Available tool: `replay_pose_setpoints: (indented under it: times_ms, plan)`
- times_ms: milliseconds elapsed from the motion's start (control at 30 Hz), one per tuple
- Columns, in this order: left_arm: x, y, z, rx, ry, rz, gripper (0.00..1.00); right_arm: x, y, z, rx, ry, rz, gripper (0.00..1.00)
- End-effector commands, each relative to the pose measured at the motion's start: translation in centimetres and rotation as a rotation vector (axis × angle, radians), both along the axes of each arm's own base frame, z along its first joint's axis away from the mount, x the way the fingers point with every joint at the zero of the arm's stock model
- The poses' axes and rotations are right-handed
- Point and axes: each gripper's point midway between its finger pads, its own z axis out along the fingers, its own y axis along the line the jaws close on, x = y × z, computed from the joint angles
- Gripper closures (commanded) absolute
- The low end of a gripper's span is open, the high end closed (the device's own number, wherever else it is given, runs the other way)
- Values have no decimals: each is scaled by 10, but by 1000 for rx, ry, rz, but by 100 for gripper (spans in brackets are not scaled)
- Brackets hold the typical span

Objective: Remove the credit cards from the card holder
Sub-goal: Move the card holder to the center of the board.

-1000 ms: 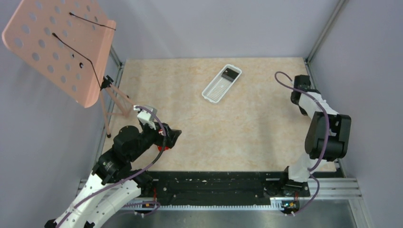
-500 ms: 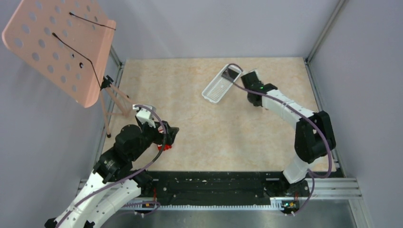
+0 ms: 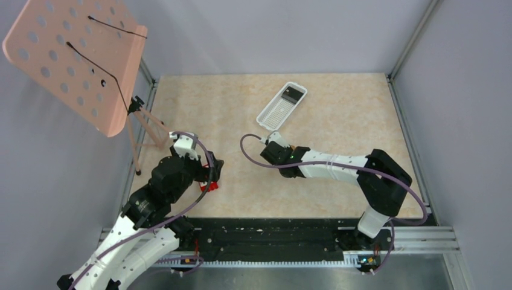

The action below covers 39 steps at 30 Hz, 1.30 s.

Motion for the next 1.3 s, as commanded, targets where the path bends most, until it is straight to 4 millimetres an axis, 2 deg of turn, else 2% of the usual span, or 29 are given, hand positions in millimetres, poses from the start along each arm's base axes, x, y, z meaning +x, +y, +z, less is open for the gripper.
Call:
replay_pose_setpoints:
  times_ms: [0, 200, 333, 467, 600, 733, 900, 1100, 1200, 1267]
  plan:
    - [5, 8, 12, -21, -42, 56, 11, -26, 26, -9, 135, 47, 26, 89]
    - [5, 8, 12, -31, -37, 65, 11, -65, 40, -22, 256, 156, 77, 70]
    - [-2, -4, 4, -47, 42, 10, 11, -73, 45, -1, 399, 142, 67, 62]
    - [-14, -27, -7, -103, 172, -72, 13, -63, 43, 21, 542, 114, 33, 56]
    - [-23, -56, -23, -186, 290, -162, 17, -48, 33, 23, 685, 159, -20, 53]
    - [-20, -74, -42, -234, 354, -180, 20, -29, 23, 21, 753, 181, -59, 57]
    - [-18, -96, -60, -298, 412, -216, 21, -24, 24, 12, 770, 216, -62, 59]
    - [-15, -104, -80, -307, 461, -201, 21, -19, 25, -8, 739, 241, -74, 62]
    - [-14, -107, -91, -310, 491, -191, 22, -13, 18, -7, 737, 234, -100, 62]
    - [-16, -111, -98, -321, 510, -196, 22, -7, 11, -3, 757, 230, -112, 57]
